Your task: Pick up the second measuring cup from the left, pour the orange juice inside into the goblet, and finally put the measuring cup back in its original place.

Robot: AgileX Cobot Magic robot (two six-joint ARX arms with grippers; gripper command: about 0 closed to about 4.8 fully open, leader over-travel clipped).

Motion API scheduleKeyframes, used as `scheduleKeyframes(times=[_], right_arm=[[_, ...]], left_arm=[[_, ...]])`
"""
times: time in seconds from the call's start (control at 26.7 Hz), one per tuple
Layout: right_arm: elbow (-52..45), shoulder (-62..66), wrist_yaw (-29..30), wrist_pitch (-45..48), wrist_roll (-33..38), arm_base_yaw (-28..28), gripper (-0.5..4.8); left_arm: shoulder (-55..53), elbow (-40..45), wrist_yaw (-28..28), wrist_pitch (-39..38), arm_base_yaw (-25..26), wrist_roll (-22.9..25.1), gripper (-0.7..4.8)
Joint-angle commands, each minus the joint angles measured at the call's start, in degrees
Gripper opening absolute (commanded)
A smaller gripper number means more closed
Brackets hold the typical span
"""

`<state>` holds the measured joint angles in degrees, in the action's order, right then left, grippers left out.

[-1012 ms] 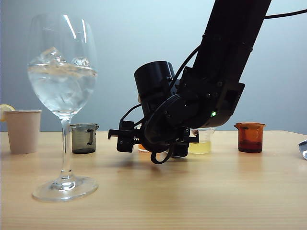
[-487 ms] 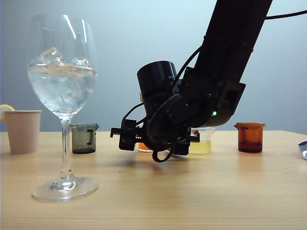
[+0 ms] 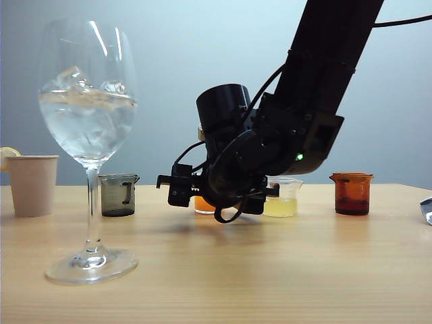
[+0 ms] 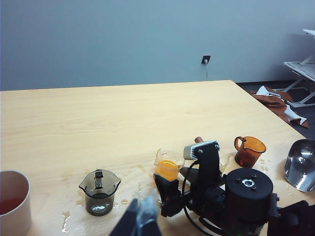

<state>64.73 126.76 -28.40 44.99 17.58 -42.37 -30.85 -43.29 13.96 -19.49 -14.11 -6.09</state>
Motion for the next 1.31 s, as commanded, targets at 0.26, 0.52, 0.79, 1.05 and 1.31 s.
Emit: scheduleKeyframes(times=[0.26, 0.52, 0.79, 1.05, 1.31], right_arm=[[1.99, 2.01, 0.68, 0.26, -0.07, 0.17, 3.78], [2.73, 2.56, 1.31, 0.26, -0.09, 0.26, 3.78], [2.73, 2.56, 1.31, 0.39, -0.28, 0.63, 3.78], [3.15, 2.56, 1.33, 0.61, -0.31, 0.81, 3.78], [4.83, 2.56, 1.33, 0.26, -1.33, 0.87, 3.78]], left_arm=[[0.02, -0.35, 0.26, 0.83, -0.04, 0.07, -0.04], [0.02, -0.35, 0.26, 0.87, -0.04, 0.07, -0.04], [0.02, -0.35, 0.26, 0.94, -0.04, 0.07, -0.04], [0.02, -0.33, 0.24, 0.94, -0.04, 0.07, -0.04], [0.02, -0.33, 0.26, 0.94, -0.04, 0.09, -0.04]])
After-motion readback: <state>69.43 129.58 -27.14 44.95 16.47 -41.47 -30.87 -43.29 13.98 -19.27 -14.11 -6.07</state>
